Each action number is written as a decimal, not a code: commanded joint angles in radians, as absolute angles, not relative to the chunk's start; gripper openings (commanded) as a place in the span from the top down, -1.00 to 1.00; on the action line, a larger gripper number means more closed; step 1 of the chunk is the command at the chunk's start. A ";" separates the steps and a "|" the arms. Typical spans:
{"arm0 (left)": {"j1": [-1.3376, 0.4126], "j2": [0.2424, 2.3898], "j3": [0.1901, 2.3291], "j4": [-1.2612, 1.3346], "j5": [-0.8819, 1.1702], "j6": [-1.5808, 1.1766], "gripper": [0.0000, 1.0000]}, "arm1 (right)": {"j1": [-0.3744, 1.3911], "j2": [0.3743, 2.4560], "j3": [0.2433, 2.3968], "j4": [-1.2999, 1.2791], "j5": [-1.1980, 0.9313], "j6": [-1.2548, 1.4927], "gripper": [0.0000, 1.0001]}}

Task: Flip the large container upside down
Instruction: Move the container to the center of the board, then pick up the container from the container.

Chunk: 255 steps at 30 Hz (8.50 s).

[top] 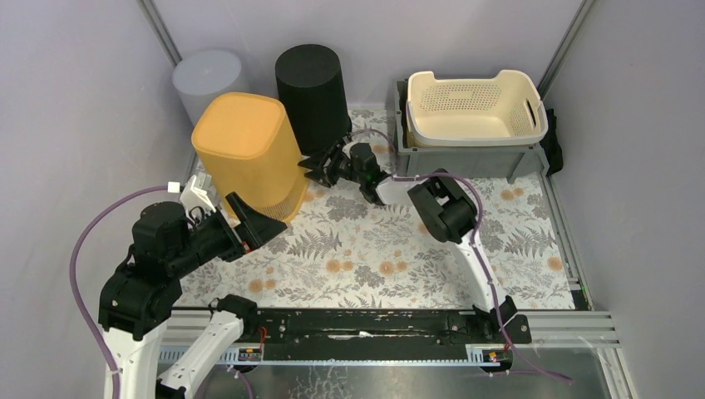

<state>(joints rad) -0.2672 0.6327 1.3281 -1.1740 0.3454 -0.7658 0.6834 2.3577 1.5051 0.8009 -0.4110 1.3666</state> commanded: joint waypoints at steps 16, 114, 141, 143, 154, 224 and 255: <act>-0.266 0.640 1.252 -1.124 0.363 -0.703 -1.00 | 0.769 2.665 2.074 0.729 -0.532 1.441 -0.30; -0.208 1.632 1.017 -0.170 -0.164 -0.857 -0.98 | 0.678 1.121 0.943 -0.188 -0.367 0.811 -0.99; -0.549 0.981 0.924 -0.430 0.038 -0.742 -1.00 | 0.678 1.050 0.944 -0.240 -0.352 0.787 -0.99; -0.563 0.861 0.895 -0.506 0.065 -0.758 -1.00 | 0.678 1.035 0.935 -0.249 -0.346 0.780 -0.99; -0.563 0.478 0.853 -0.720 0.143 -0.880 -1.00 | 0.678 1.026 0.883 -0.217 -0.349 0.791 -0.99; -0.563 0.581 0.815 -0.660 0.113 -0.928 -1.00 | 0.677 0.982 0.791 -0.163 -0.448 0.823 -0.99; -0.564 0.511 0.860 -0.779 0.023 -0.897 -1.00 | 0.678 0.982 0.767 -0.199 -0.494 0.823 -0.99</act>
<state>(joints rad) -0.5613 0.4950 0.8040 -0.7731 0.0002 -0.9550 0.6758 0.9756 0.7353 -0.2379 -0.5308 0.8192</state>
